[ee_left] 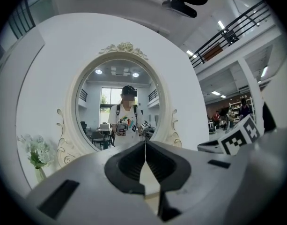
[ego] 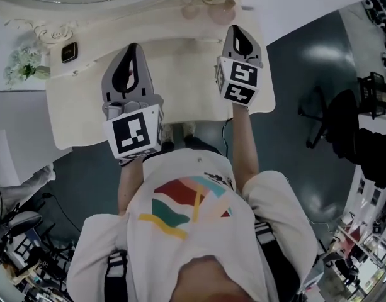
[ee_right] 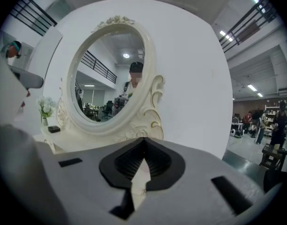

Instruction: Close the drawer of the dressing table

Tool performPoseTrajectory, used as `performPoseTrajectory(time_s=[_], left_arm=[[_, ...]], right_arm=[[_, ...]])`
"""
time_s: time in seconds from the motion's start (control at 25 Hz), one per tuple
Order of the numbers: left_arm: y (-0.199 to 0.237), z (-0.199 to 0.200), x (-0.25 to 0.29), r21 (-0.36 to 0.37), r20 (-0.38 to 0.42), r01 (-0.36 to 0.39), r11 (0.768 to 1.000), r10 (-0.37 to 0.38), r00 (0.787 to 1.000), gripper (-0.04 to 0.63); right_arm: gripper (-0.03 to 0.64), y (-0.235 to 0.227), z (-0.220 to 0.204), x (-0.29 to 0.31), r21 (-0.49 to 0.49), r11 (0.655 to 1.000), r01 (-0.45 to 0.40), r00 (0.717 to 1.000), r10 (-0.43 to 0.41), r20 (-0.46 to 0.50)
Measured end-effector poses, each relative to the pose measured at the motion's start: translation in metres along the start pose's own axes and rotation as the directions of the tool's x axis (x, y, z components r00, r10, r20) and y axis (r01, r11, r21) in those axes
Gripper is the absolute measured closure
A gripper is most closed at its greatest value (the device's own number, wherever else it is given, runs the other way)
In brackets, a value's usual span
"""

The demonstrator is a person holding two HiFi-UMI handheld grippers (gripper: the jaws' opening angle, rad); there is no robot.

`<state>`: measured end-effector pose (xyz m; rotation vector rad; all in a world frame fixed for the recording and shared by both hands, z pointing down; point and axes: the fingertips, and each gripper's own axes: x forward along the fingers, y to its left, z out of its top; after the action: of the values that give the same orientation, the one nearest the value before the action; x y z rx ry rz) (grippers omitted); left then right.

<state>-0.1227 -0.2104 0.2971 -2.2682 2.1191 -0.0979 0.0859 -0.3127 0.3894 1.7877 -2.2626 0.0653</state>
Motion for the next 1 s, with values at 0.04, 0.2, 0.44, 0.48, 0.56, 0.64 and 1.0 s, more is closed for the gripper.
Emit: performPoseTrajectory(time_s=[0.04, 0.2, 0.44, 0.48, 0.56, 0.64, 1.0], left_arm=[[0.002, 0.004, -0.002, -0.003, 0.006, -0.005, 1.000, 0.005, 1.000, 0.589], [0.013, 0.020, -0.013, 0.008, 0.045, -0.030, 1.000, 0.029, 0.999, 0.589], [0.025, 0.039, -0.029, 0.011, 0.092, -0.056, 0.998, 0.055, 0.994, 0.589], [0.027, 0.042, -0.031, 0.011, 0.098, -0.058, 0.998, 0.057, 0.994, 0.589], [0.029, 0.045, -0.036, 0.016, 0.107, -0.063, 0.998, 0.061, 0.992, 0.589], [0.033, 0.048, -0.041, 0.019, 0.118, -0.069, 0.997, 0.066, 0.991, 0.589], [0.037, 0.052, -0.061, 0.029, 0.135, -0.070, 0.997, 0.065, 0.989, 0.589]], right_arm=[[0.617, 0.004, 0.012, -0.005, -0.002, 1.000, -0.008, 1.000, 0.008, 0.024], [0.617, 0.022, 0.055, -0.030, -0.014, 0.999, -0.040, 0.993, 0.042, 0.115], [0.617, 0.055, 0.101, -0.069, -0.024, 0.993, -0.112, 0.967, 0.115, 0.227], [0.617, 0.062, 0.106, -0.075, -0.027, 0.992, -0.125, 0.962, 0.128, 0.243], [0.617, 0.073, 0.115, -0.087, -0.031, 0.988, -0.150, 0.951, 0.153, 0.270], [0.617, 0.085, 0.123, -0.099, -0.028, 0.984, -0.176, 0.939, 0.176, 0.295], [0.617, 0.120, 0.142, -0.138, -0.037, 0.966, -0.257, 0.894, 0.252, 0.369]])
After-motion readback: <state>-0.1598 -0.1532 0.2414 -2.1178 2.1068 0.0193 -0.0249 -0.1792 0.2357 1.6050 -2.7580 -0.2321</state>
